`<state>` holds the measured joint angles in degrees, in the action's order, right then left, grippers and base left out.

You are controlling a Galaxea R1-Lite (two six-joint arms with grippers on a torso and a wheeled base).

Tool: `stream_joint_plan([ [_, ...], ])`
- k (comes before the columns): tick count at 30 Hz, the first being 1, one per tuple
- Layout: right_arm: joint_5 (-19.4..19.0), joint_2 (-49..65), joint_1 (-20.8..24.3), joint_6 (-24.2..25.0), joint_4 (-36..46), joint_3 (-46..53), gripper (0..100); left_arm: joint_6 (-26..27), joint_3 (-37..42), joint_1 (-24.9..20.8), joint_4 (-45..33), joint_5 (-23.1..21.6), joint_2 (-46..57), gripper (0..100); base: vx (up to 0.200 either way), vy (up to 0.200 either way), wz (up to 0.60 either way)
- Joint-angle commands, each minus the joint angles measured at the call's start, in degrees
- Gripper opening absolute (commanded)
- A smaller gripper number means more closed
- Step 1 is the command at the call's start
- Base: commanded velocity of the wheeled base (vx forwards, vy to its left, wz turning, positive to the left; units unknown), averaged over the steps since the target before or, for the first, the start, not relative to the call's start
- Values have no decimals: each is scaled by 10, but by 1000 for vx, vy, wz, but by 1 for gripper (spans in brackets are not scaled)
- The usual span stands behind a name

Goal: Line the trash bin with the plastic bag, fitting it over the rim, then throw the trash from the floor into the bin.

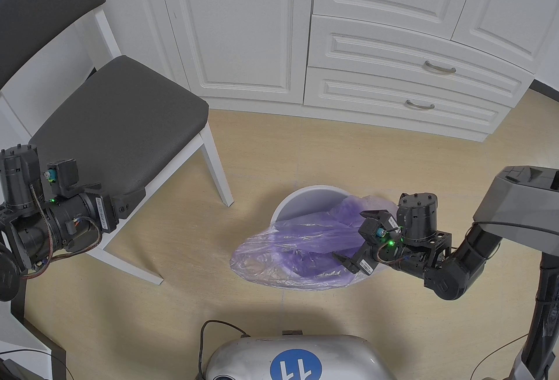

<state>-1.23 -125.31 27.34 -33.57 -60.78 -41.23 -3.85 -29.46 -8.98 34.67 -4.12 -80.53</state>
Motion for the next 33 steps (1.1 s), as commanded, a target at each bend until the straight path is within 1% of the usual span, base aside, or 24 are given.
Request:
stream_joint_plan([
  [1, 3, -56, -4, 0, 0, -26, 100, 0, 3, 3, 0, 1, 0, 100, 0, 0, 0],
  [3, 4, -66, -4, 0, 0, -36, 100, 0, 4, 3, 0, 0, 0, 100, 0, 0, 0],
  [6, 15, -86, -5, 1, 1, -56, 100, 0, 5, 4, 0, 0, 0, 100, 0, 0, 0],
  [8, 31, -102, -5, 3, 0, -73, 100, 0, 5, 4, 0, 0, 0, 100, 0, 0, 0],
  [9, 31, -102, -5, 3, 0, -73, 100, 0, 5, 4, 0, 0, 0, 100, 0, 0, 0],
  [10, 44, -111, -4, 10, 0, -85, 100, 0, 5, 4, 0, 0, -1, 100, 0, 0, 0],
  [11, 47, -113, -4, 20, 0, -89, 0, 0, 5, 4, 0, 0, -1, 100, 0, 0, 0],
  [14, 48, -107, -4, 38, 0, -90, 0, 0, 5, 5, 0, 0, -1, 100, 0, 0, 0],
  [18, 47, -98, -4, 45, -4, -90, 0, 0, 5, 7, 0, 0, -1, 100, 0, 0, 0],
  [21, 47, -75, -4, 64, -21, -84, 0, 0, 5, 12, 0, 0, 0, 100, 0, 0, 0],
  [28, 47, -21, -4, 98, -24, -74, 0, 0, 5, 16, 0, 0, 4, 100, 0, 0, 0],
  [33, 44, -27, -4, 116, -25, -91, 0, 0, 5, 17, 0, 0, 5, 100, 0, 0, 0],
])
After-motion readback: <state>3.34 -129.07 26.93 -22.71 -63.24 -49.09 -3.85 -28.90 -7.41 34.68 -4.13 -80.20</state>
